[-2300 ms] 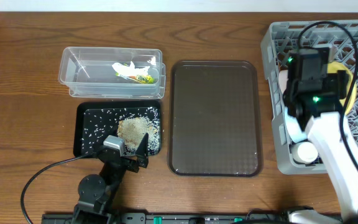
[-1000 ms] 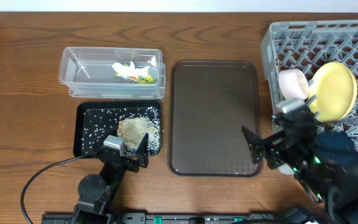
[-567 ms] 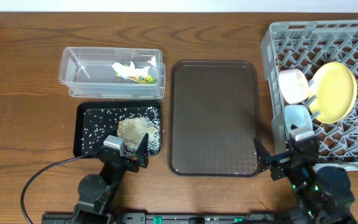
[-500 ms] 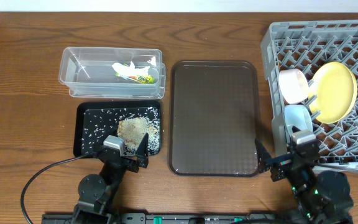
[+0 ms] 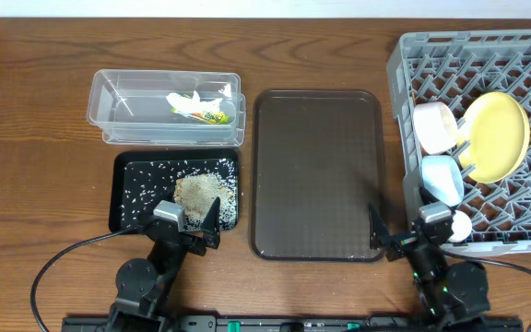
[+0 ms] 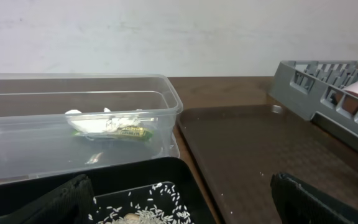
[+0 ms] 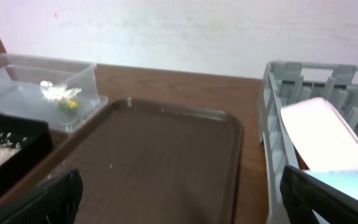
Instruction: Sort waste into correct bins and load items into the dishwasher rack
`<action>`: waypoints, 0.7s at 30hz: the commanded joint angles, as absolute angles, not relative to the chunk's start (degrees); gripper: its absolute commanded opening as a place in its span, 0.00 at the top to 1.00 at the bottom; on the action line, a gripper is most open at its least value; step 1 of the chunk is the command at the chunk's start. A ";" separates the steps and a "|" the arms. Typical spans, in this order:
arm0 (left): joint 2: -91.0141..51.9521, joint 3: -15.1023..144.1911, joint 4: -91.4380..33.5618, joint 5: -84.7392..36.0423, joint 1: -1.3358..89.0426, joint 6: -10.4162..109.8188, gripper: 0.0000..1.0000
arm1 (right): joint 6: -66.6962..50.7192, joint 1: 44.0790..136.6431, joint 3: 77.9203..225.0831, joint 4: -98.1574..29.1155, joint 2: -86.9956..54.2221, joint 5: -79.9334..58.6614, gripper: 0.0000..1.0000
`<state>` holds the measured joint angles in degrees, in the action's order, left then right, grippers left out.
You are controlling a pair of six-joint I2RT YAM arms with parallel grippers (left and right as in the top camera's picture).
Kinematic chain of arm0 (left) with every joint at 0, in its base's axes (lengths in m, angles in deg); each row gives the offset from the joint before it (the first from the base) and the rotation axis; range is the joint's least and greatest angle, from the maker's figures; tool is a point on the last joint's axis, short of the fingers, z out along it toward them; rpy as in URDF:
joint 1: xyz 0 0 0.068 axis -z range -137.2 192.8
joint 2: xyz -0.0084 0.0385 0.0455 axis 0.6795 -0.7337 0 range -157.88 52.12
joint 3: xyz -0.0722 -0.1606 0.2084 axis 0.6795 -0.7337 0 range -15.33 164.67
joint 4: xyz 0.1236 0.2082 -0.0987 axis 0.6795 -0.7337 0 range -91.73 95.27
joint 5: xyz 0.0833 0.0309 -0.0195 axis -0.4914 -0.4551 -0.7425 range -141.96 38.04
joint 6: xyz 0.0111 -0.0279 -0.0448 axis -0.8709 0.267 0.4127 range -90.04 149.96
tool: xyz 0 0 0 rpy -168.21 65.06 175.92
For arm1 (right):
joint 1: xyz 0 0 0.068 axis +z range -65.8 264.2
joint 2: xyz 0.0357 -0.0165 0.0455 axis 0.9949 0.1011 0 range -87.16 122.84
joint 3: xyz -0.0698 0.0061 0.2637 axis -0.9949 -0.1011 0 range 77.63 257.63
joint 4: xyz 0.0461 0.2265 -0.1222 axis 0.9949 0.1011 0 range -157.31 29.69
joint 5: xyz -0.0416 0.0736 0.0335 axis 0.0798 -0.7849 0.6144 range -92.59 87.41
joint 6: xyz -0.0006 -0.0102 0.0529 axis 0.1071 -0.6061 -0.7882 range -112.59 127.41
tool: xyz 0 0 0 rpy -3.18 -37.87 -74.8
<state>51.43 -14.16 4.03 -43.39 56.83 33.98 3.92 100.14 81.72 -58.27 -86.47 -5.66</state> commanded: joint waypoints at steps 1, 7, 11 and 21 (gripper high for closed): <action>51.78 -15.10 2.11 -42.99 56.69 33.19 0.07 | 2.96 99.16 78.20 -62.90 -86.86 -6.08 0.01; 51.78 -15.10 2.11 -42.99 56.69 33.19 0.07 | 2.98 99.16 77.92 -63.49 -86.86 -6.04 0.01; 51.78 -15.10 2.13 -43.01 56.69 33.19 0.07 | 2.96 99.16 77.94 -63.45 -86.84 -6.04 0.01; 51.78 -15.10 2.13 -42.99 56.69 33.19 0.07 | 2.96 99.16 77.94 -63.45 -86.80 -6.04 0.01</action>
